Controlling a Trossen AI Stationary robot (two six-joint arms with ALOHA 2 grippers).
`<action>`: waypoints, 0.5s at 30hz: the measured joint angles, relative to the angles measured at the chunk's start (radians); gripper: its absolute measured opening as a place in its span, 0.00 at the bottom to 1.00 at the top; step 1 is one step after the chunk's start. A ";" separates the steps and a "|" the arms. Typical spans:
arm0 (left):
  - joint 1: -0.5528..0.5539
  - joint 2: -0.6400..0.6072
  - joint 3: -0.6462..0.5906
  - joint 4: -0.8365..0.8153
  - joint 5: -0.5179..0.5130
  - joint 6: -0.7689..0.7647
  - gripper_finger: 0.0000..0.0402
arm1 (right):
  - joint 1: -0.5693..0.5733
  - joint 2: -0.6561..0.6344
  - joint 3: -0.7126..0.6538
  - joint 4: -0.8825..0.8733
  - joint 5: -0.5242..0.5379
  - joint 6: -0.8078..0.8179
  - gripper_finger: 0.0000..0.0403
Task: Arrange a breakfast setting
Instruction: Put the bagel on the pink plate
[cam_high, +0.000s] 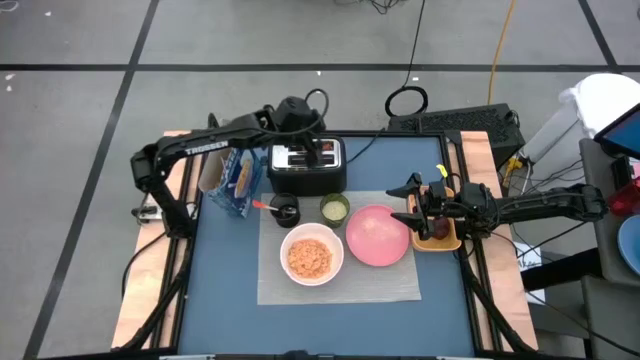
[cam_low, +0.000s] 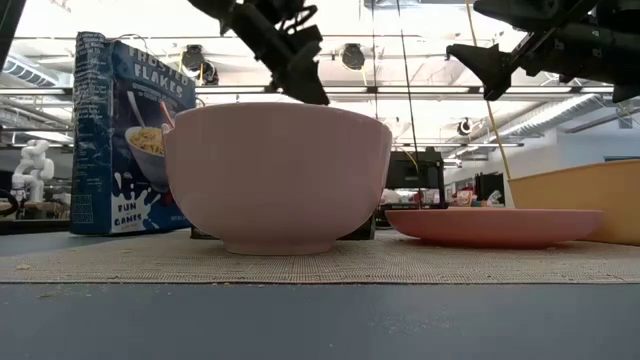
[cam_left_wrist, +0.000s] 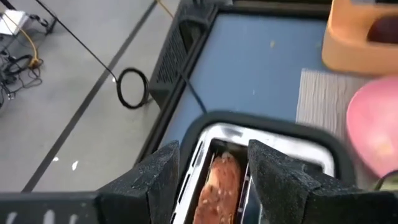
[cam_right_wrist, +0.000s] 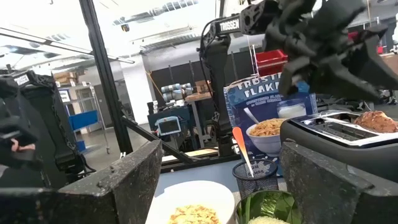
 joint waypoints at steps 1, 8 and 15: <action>0.000 0.004 0.000 -0.011 0.000 0.011 0.49 | 0.000 0.000 0.000 0.000 0.000 0.000 0.78; 0.018 0.005 0.000 -0.125 -0.003 0.028 0.49 | 0.000 0.000 0.000 -0.003 -0.001 0.000 0.78; 0.025 0.005 0.000 -0.181 -0.003 0.022 0.49 | 0.000 0.000 0.000 -0.007 -0.002 -0.003 0.78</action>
